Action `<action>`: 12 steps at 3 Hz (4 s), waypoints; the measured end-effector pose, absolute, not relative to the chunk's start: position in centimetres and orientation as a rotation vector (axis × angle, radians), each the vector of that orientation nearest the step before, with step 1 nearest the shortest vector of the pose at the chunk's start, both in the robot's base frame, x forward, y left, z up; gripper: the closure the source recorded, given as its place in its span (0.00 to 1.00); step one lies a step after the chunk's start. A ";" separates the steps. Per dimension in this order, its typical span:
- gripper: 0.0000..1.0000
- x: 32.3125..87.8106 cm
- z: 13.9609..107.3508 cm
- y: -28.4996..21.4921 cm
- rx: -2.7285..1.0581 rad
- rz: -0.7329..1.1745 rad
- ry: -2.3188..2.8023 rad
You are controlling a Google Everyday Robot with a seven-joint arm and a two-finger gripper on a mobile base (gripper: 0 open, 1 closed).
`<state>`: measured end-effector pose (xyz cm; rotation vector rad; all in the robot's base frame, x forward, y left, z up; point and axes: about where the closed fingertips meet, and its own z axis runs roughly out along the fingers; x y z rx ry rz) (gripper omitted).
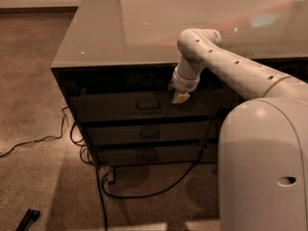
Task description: Open top drawer
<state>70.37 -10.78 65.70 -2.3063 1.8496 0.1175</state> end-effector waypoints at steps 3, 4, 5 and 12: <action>0.36 70.4 66.0 -10.8 -2.306 0.118 1.850; 0.12 68.7 64.8 -10.2 -2.301 0.179 1.837; 0.00 65.4 63.8 -10.0 -2.296 0.248 1.857; 0.86 58.1 65.6 -12.1 -2.252 0.119 1.984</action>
Offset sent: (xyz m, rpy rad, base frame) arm 0.0000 0.0000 0.0001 0.0000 0.0000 0.0000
